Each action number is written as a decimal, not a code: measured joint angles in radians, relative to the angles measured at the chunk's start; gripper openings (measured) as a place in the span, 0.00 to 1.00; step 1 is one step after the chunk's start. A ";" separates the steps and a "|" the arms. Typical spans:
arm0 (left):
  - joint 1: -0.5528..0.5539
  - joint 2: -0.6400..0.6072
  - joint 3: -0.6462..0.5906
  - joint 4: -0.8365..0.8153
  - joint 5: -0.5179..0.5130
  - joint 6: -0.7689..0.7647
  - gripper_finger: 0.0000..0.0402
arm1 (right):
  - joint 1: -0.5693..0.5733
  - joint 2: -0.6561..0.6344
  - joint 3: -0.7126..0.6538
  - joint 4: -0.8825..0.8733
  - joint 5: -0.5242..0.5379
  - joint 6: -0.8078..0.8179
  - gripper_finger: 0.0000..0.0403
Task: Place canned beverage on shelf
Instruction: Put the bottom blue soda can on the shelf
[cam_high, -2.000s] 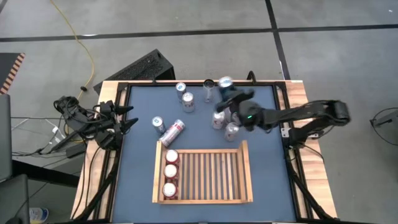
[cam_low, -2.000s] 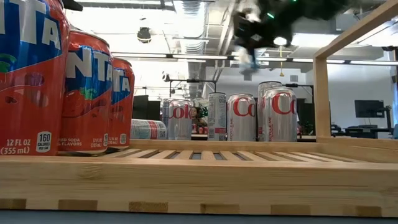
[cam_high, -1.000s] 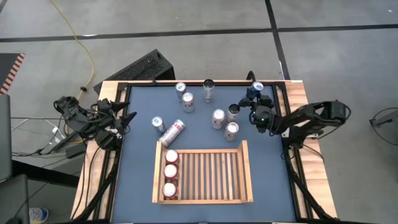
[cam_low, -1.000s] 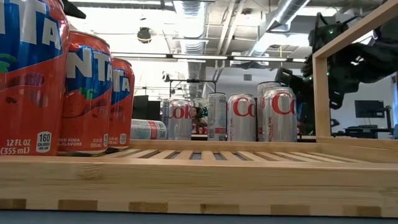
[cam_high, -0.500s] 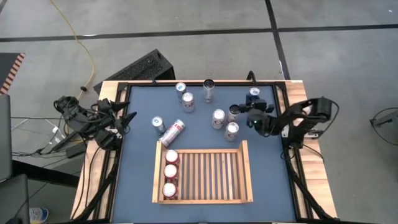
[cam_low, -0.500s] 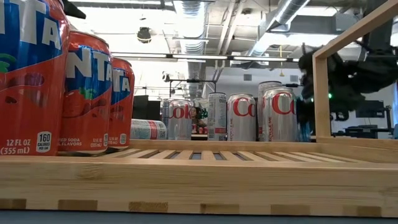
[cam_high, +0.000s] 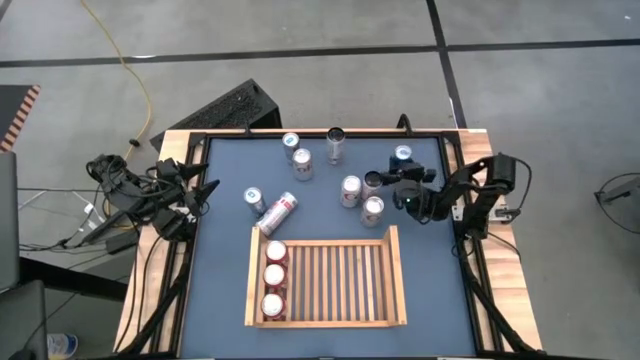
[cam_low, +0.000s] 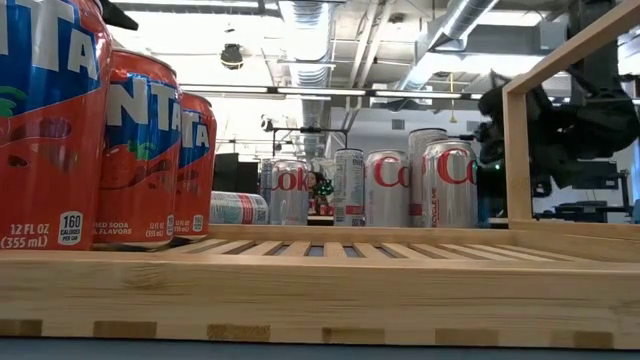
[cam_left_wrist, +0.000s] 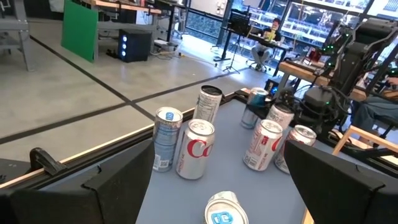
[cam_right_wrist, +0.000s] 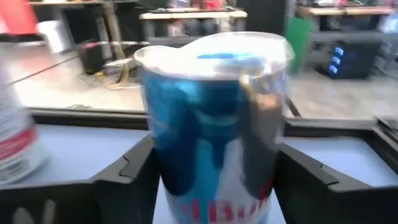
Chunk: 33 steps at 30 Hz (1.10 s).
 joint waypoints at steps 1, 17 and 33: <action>0.000 0.000 0.000 0.000 0.000 0.000 0.87 | 0.001 -0.016 0.000 -0.002 -0.004 -0.011 0.65; 0.000 0.000 0.000 -0.001 0.053 0.000 0.87 | 0.014 -0.235 0.000 -0.058 -0.034 -0.144 0.71; 0.000 0.000 0.000 -0.002 0.050 0.004 0.87 | 0.087 -0.731 0.198 -0.611 -0.084 -0.452 0.71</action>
